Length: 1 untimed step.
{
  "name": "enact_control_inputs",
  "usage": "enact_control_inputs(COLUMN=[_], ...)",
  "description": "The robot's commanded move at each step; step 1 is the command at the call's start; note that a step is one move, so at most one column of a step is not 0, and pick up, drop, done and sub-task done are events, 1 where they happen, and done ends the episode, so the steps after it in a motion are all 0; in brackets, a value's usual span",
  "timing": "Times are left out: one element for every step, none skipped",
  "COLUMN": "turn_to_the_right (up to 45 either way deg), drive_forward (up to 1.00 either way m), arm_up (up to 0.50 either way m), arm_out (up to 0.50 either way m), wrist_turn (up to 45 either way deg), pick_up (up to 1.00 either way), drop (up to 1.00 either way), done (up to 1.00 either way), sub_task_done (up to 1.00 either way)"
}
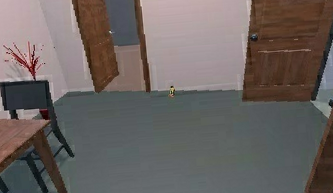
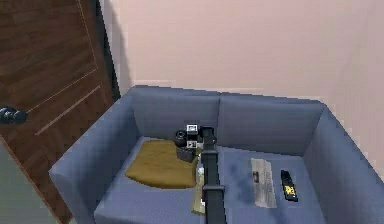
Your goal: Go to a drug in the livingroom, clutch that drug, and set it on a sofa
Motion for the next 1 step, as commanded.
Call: enact_control_inputs(turn_to_the_right=[0.0], drive_forward=[0.0], arm_up=[0.0], arm_out=[0.0], wrist_turn=[0.0], pick_up=[0.0], drop=[0.0], done=[1.0], sub_task_done=[0.0])
